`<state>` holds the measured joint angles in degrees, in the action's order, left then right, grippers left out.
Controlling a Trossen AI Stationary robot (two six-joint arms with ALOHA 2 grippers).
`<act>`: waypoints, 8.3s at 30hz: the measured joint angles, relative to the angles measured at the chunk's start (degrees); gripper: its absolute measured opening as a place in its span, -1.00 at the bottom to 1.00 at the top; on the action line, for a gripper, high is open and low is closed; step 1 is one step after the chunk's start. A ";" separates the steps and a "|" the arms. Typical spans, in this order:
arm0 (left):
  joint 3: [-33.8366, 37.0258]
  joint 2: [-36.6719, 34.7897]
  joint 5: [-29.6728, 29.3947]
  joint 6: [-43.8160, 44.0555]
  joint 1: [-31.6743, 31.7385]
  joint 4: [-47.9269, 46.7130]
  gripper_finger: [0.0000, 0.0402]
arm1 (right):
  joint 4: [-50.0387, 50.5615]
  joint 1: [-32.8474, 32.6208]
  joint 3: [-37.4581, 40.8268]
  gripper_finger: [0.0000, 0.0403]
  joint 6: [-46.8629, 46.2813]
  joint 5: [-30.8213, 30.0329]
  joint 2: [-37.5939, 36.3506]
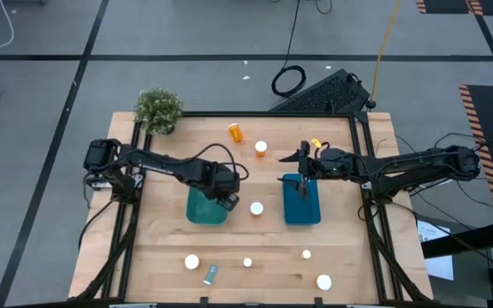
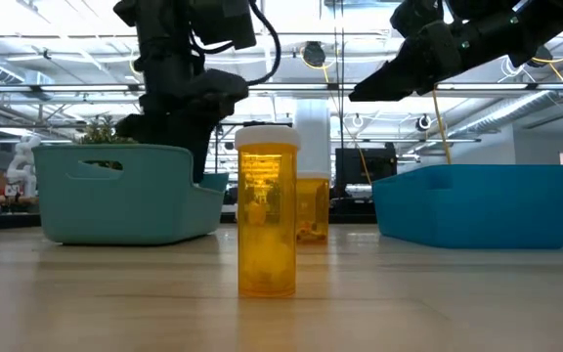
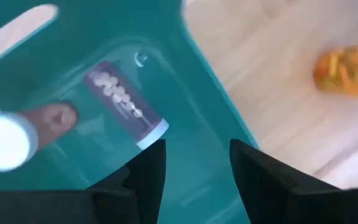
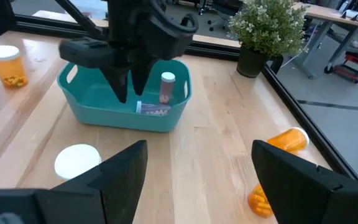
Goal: Pick and place medicine bottles into bin by pill shape (circle, oval)
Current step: Put the small pink pill bottle into the green bin
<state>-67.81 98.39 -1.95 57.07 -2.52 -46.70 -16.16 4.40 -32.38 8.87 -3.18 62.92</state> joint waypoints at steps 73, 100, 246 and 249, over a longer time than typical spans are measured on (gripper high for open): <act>11.04 -0.07 -8.58 16.53 -0.07 10.86 -0.31 | -1.50 0.00 0.00 0.40 1.25 0.25 -0.02; 8.19 0.02 -5.73 11.97 -0.07 10.14 -0.38 | -0.55 -0.01 0.00 0.40 0.58 0.25 -0.02; 2.12 -4.65 -14.84 -70.69 -8.81 76.48 0.37 | -59.19 -13.64 14.29 -0.50 -3.88 0.46 4.47; 2.05 -3.79 -16.66 -71.02 -8.33 77.55 0.37 | -59.04 -13.64 14.29 -0.50 -3.82 0.39 4.58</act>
<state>-65.77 94.60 -18.61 -13.95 -10.84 30.85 -75.20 -9.23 -18.09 5.05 -2.79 67.49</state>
